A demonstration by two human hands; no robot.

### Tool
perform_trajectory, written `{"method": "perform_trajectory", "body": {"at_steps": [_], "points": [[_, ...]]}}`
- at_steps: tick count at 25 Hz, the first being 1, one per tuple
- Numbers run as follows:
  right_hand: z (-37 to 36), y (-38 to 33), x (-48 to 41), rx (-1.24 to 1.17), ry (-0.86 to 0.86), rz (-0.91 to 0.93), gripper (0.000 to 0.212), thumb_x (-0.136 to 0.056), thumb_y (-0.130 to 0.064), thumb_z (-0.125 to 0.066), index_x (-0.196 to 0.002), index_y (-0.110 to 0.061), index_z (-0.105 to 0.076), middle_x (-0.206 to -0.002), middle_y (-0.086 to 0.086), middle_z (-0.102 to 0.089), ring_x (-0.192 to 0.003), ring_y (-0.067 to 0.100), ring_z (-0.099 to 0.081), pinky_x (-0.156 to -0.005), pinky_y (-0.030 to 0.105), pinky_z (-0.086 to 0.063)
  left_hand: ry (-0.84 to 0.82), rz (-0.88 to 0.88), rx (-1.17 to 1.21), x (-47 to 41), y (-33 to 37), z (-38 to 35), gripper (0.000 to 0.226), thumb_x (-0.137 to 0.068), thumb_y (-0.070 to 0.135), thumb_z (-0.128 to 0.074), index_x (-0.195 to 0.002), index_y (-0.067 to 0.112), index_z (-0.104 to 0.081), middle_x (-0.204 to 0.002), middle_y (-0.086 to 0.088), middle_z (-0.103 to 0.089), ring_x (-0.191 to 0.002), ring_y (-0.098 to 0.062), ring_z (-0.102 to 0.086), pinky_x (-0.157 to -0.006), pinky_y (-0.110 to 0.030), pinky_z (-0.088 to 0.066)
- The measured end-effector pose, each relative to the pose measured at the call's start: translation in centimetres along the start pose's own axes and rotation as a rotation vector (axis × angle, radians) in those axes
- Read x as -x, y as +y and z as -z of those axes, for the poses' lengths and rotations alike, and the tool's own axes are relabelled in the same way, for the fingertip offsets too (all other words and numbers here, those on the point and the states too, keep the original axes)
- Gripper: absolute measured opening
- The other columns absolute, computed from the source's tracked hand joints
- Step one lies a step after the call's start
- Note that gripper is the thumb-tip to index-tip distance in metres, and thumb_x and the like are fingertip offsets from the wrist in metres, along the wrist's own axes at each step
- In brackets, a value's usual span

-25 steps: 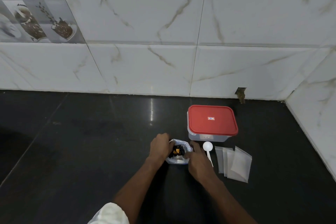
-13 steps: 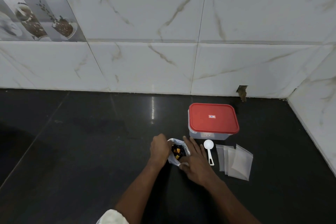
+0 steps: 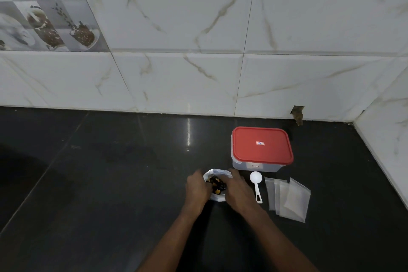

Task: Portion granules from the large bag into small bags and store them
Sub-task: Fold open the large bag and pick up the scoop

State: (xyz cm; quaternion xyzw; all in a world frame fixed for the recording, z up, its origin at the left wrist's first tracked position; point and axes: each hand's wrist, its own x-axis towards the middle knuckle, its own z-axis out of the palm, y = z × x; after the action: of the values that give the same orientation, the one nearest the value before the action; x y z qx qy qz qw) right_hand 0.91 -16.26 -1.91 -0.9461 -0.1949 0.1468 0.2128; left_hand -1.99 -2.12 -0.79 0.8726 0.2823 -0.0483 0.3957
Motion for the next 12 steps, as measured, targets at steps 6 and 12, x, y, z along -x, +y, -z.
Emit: {"method": "perform_trajectory", "body": {"at_steps": [6,12], "points": [[0.0,0.5,0.0,-0.092,0.023,-0.017,0.058,-0.085,-0.005,-0.05,-0.136,-0.032,-0.051,-0.124,0.004,-0.048,-0.113,0.022,-0.055,-0.093,0.031,-0.048,0.009,-0.013,-0.047,-0.8,0.0,0.6,0.014,-0.085,0.007,-0.057,-0.091,-0.001,-0.066,-0.088,-0.016,-0.071,-0.076,-0.025,-0.066,-0.056,-0.028,-0.042],[-0.3,-0.1,0.2,-0.172,0.147,-0.188,0.035,-0.082,-0.024,-0.066,-0.117,-0.023,-0.061,-0.121,0.004,-0.053,-0.104,0.023,-0.06,-0.084,0.033,-0.05,0.012,-0.03,-0.062,-1.1,-0.2,0.6,0.01,-0.078,0.011,-0.064,-0.083,0.007,-0.072,-0.074,-0.007,-0.071,-0.07,-0.021,-0.069,-0.054,-0.026,-0.044]]}}
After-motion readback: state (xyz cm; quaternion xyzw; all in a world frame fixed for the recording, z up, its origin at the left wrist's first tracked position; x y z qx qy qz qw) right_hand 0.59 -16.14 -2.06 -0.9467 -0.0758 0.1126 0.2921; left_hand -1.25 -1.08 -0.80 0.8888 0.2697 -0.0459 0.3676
